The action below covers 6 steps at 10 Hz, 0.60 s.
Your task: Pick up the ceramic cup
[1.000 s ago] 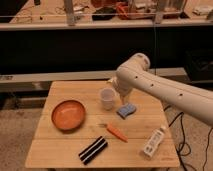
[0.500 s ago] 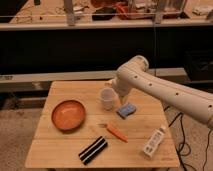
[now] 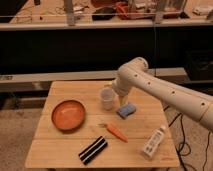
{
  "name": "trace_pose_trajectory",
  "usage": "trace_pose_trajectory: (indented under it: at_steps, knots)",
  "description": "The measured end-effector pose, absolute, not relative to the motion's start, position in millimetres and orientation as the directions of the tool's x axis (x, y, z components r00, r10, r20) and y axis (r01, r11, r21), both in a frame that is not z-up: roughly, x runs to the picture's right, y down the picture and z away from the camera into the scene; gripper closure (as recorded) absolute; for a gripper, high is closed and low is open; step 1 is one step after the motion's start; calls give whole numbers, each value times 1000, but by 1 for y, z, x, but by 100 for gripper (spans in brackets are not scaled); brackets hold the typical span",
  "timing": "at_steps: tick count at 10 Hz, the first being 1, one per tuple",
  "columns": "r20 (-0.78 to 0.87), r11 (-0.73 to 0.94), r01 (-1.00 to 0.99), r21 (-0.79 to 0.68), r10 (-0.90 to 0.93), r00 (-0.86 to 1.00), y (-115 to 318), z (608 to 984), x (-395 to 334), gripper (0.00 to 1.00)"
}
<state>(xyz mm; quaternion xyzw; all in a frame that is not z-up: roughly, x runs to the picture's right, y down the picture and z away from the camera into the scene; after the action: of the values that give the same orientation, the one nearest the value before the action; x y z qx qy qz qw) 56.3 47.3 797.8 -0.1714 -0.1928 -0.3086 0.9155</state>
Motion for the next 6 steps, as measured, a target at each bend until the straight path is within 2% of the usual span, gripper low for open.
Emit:
trace_pose_trajectory:
  at_steps: [6]
  knots:
    - [506, 727, 654, -211, -491, 709, 68, 822, 52, 20]
